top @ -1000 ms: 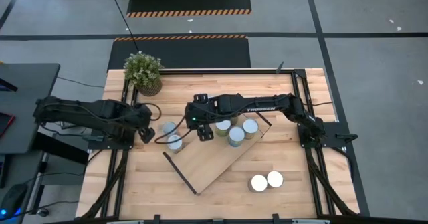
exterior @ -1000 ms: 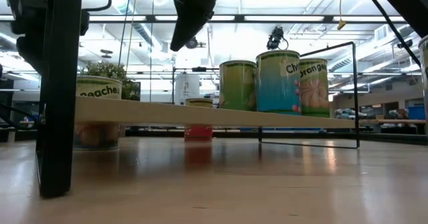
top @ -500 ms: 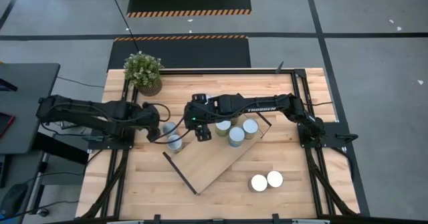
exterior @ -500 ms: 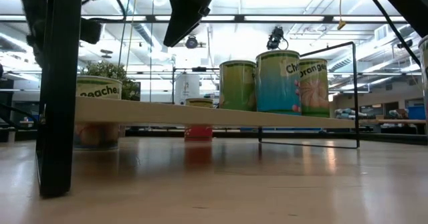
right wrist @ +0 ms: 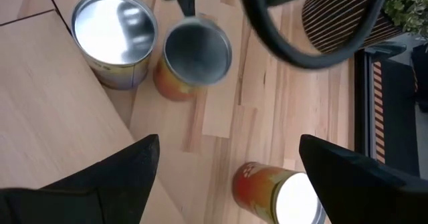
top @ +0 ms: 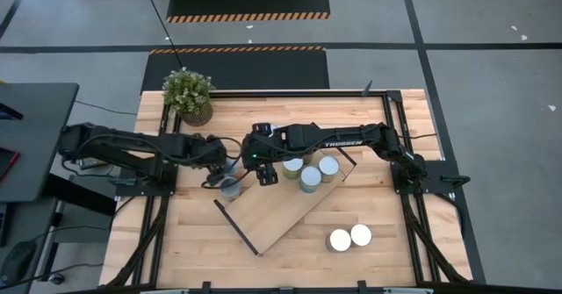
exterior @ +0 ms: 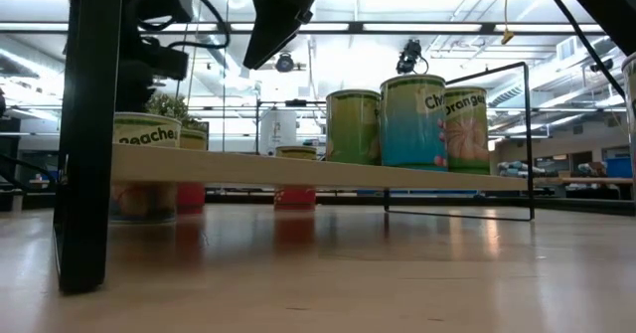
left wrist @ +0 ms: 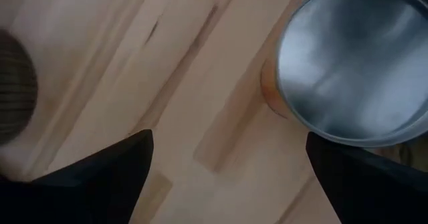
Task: Pick and place cans onto a shelf
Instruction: Put the canned pineapple on the shelf, then put the canned peaches on the shelf
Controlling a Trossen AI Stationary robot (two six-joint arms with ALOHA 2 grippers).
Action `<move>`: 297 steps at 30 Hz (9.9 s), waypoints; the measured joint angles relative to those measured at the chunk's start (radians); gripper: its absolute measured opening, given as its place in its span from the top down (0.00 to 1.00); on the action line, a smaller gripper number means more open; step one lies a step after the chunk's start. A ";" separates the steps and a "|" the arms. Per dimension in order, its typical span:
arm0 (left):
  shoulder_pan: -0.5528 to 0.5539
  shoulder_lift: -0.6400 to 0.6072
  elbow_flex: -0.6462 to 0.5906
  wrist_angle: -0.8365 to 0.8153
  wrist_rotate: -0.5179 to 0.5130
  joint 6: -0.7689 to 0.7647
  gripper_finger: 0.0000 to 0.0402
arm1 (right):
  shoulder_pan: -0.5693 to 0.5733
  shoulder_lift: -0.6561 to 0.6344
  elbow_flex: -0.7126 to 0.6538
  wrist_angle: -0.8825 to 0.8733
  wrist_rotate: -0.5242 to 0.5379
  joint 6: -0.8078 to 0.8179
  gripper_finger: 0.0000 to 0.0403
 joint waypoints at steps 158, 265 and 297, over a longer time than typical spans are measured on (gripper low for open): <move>-0.856 -0.723 -0.425 0.547 -0.844 -0.020 0.00 | 0.084 0.109 0.046 -0.329 -0.202 0.220 0.11; -0.663 -0.680 -0.357 0.287 -0.633 -0.288 0.00 | 0.035 0.174 -0.027 0.407 -0.255 0.001 0.12; -0.662 -0.643 -0.356 0.141 -0.576 -0.578 0.00 | 0.016 0.235 -0.083 0.465 -0.298 0.016 0.07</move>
